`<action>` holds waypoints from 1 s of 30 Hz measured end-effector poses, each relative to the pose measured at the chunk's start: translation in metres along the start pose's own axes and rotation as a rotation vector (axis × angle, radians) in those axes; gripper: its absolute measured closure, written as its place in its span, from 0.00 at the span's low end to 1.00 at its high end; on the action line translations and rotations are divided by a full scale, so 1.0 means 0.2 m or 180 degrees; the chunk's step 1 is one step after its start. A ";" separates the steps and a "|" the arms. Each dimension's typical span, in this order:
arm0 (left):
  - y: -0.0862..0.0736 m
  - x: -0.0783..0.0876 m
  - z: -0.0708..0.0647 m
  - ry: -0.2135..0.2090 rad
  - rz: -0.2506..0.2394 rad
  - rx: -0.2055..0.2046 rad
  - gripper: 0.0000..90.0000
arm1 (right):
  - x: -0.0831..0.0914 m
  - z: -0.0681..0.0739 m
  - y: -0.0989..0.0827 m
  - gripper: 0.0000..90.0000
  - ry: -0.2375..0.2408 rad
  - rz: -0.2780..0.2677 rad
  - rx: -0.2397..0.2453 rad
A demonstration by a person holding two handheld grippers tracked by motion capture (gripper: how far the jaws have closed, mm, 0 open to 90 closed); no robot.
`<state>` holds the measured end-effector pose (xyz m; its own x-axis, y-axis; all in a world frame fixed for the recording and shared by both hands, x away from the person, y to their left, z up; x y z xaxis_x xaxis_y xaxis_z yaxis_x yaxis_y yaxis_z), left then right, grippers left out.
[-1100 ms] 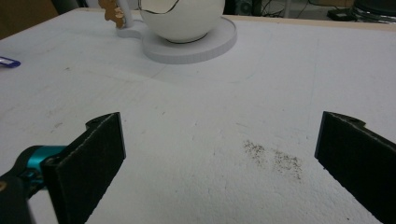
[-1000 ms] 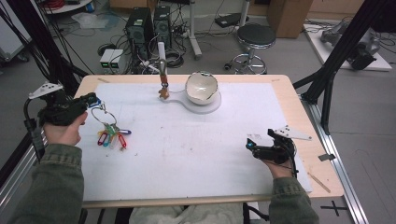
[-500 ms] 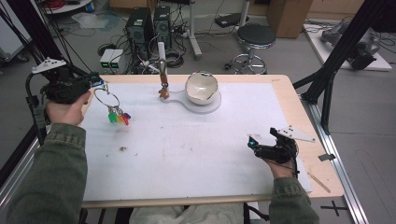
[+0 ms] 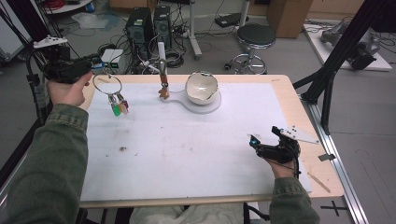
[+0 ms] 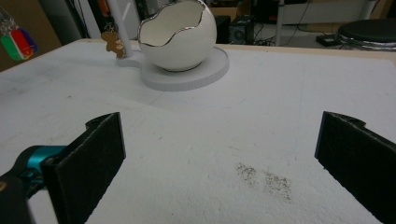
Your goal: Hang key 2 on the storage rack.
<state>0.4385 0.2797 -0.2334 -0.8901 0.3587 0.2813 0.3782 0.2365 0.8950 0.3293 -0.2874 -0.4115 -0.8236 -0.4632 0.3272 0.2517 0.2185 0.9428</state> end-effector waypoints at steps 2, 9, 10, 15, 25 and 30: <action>0.01 -0.03 0.00 0.0058 0.0057 -0.0033 0.94 | 0.00 0.01 0.00 0.01 0.0024 0.0022 -0.0014; 0.04 -0.12 0.01 0.0035 0.0107 0.0046 0.94 | 0.00 0.01 0.00 0.01 0.0008 0.0023 -0.0003; 0.04 -0.13 0.01 0.0017 0.0109 0.0053 0.94 | 0.00 0.01 0.00 0.01 0.0007 0.0028 -0.0010; 0.06 -0.17 0.01 0.0015 0.0140 0.0068 0.94 | 0.00 0.01 0.00 0.01 0.0007 0.0030 0.0000; 0.09 -0.28 -0.01 -0.0039 0.0161 0.0191 0.94 | 0.00 0.01 -0.01 0.01 0.0032 0.0054 0.0021; 0.10 -0.34 -0.05 -0.0070 0.0259 0.0151 0.94 | 0.01 0.00 -0.01 0.01 0.0023 0.0049 -0.0019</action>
Point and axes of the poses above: each handheld gripper's, and its own axes: x roughly backward along the jaws, y roughly out of its top, z roughly to its left, the point moved 3 cm from there along -x, roughly forward along the jaws, and after that the axes turned 11 degrees about x, right-handed, at the moved point
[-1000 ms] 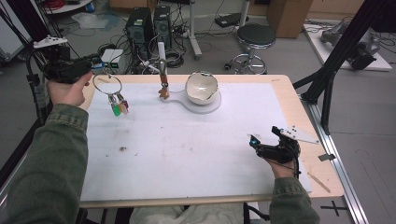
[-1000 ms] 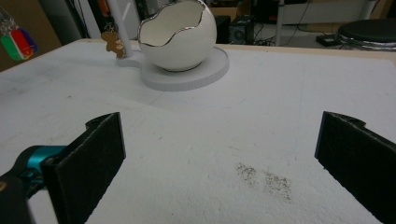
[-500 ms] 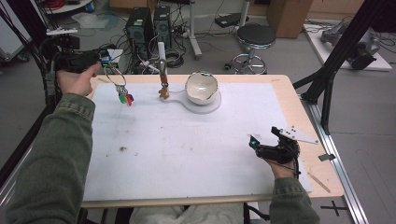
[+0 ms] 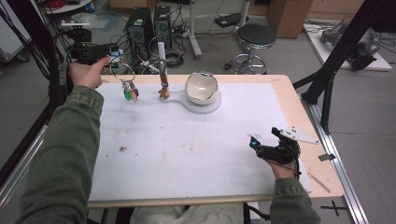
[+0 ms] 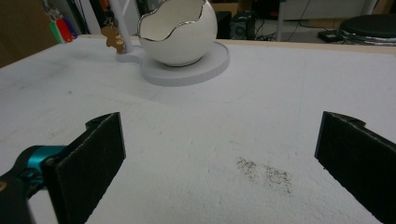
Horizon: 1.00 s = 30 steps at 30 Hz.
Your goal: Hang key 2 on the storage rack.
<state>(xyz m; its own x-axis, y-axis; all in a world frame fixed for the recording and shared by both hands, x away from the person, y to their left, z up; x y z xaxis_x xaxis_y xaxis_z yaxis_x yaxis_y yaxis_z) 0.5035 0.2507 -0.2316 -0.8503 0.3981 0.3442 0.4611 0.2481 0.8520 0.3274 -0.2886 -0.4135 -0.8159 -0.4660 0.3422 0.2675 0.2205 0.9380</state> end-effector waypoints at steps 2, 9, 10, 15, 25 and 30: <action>0.00 -0.02 -0.02 -0.0046 0.0017 -0.0009 0.94 | 0.00 0.00 0.00 0.01 -0.0004 0.0000 -0.0002; -0.03 -0.10 -0.04 -0.0117 0.0047 0.0033 0.94 | 0.03 0.00 -0.01 0.01 -0.0034 -0.0016 -0.0003; -0.03 -0.11 -0.04 -0.0133 0.0045 0.0053 0.94 | 0.03 -0.01 -0.01 0.01 -0.0034 -0.0016 -0.0009; -0.04 -0.15 -0.04 -0.0152 0.0048 0.0135 0.94 | 0.03 -0.01 -0.01 0.01 -0.0046 -0.0005 -0.0010; -0.03 -0.22 -0.04 -0.0217 0.0020 0.0245 0.94 | 0.03 -0.01 -0.01 0.01 -0.0022 -0.0007 -0.0002; -0.03 -0.26 -0.07 -0.0280 0.0007 0.0301 0.94 | 0.03 0.00 -0.01 0.01 -0.0017 -0.0005 0.0001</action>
Point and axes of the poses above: each handheld gripper's, and its own axes: x roughly backward along the jaws, y roughly out of its top, z roughly to its left, the point moved 3 cm from there along -x, roughly forward along the jaws, and after that the axes turned 11 degrees about x, right-handed, at the moved point
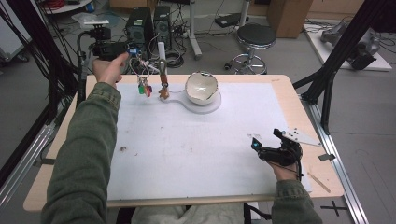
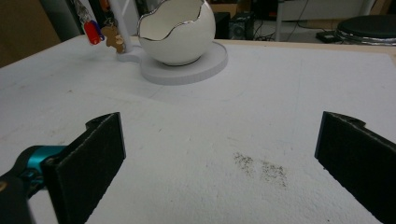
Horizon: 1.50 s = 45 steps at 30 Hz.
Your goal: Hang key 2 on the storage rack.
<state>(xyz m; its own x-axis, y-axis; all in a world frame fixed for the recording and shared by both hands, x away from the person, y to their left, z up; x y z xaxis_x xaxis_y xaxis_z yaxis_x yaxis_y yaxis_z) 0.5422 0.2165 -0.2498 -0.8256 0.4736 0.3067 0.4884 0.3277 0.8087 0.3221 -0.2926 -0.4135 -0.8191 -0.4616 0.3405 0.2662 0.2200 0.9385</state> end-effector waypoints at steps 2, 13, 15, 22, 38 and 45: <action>-0.01 -0.02 -0.01 0.0013 -0.0005 0.0005 0.94 | 0.00 0.00 0.00 0.01 -0.0003 0.0000 -0.0011; -0.02 -0.16 -0.06 0.0018 0.0050 -0.0008 0.94 | 0.02 -0.01 -0.01 0.01 -0.0045 -0.0008 -0.0025; -0.04 -0.19 -0.07 0.0024 0.0092 -0.0025 0.94 | 0.03 -0.01 -0.01 0.01 -0.0061 -0.0026 -0.0041; -0.08 -0.26 -0.10 0.0017 0.0182 -0.0037 0.94 | 0.03 -0.02 -0.01 0.01 -0.0037 -0.0034 -0.0028; -0.09 -0.28 -0.05 -0.0215 0.0317 0.0221 0.69 | 0.02 -0.02 -0.01 0.01 -0.0035 -0.0018 -0.0061; -0.10 -0.20 0.04 -0.0449 0.0177 0.0557 0.53 | 0.03 -0.02 -0.01 0.01 -0.0060 -0.0039 -0.0063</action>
Point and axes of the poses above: each handheld gripper's, and its own axes: x roughly backward along the jaws, y roughly out of its top, z roughly to its left, the point moved 3 cm from there along -x, roughly forward along the jaws, and after that the axes turned 11 degrees about x, right-handed, at the moved point
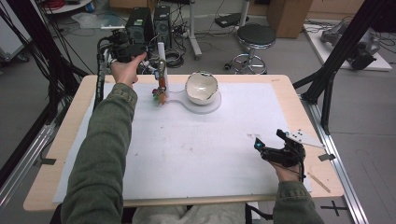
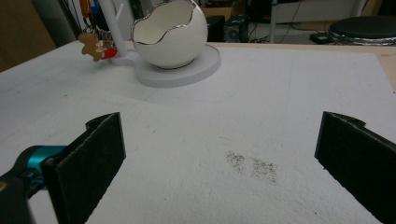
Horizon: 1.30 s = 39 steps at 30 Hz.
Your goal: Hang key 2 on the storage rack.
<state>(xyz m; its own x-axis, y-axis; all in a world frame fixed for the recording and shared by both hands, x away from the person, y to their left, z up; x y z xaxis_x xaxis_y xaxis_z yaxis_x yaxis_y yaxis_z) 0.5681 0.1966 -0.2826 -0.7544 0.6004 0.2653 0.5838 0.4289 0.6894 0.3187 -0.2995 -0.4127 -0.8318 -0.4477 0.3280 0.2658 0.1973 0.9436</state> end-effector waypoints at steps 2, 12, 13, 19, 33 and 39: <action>-0.01 0.02 0.03 0.0005 -0.0051 0.0039 0.52 | 0.00 0.00 0.00 0.01 -0.0010 0.0003 0.0012; -0.06 0.06 0.10 0.0418 -0.0061 0.0086 0.11 | -0.01 0.00 0.00 0.01 0.0017 0.0010 -0.0024; -0.06 0.06 0.11 0.0450 -0.0031 0.0071 0.06 | -0.01 0.00 0.00 0.01 0.0017 0.0012 -0.0014; -0.08 0.08 0.10 0.0441 -0.0023 0.0019 0.02 | -0.01 0.01 0.00 0.01 0.0042 0.0023 -0.0005; -0.19 0.17 0.24 0.0503 -0.0087 -0.0009 0.02 | -0.01 0.00 0.00 0.01 0.0022 0.0040 -0.0023; -0.23 0.23 0.30 0.0561 -0.0155 0.0034 0.02 | -0.01 -0.01 0.00 0.01 0.0004 0.0026 -0.0013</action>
<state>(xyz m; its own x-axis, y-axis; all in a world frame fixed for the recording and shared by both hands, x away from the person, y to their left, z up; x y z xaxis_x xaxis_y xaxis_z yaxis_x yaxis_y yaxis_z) 0.5241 0.2442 -0.3427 -0.8222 0.4516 0.3466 0.5478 0.4623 0.6973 0.3206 -0.3000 -0.4136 -0.8290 -0.4473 0.3359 0.2748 0.1973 0.9410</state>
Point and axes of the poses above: each handheld gripper's, and its own axes: x roughly backward along the jaws, y roughly out of its top, z roughly to its left, the point moved 3 cm from there along -x, roughly forward along the jaws, and after that the axes turned 11 degrees about x, right-handed, at the moved point
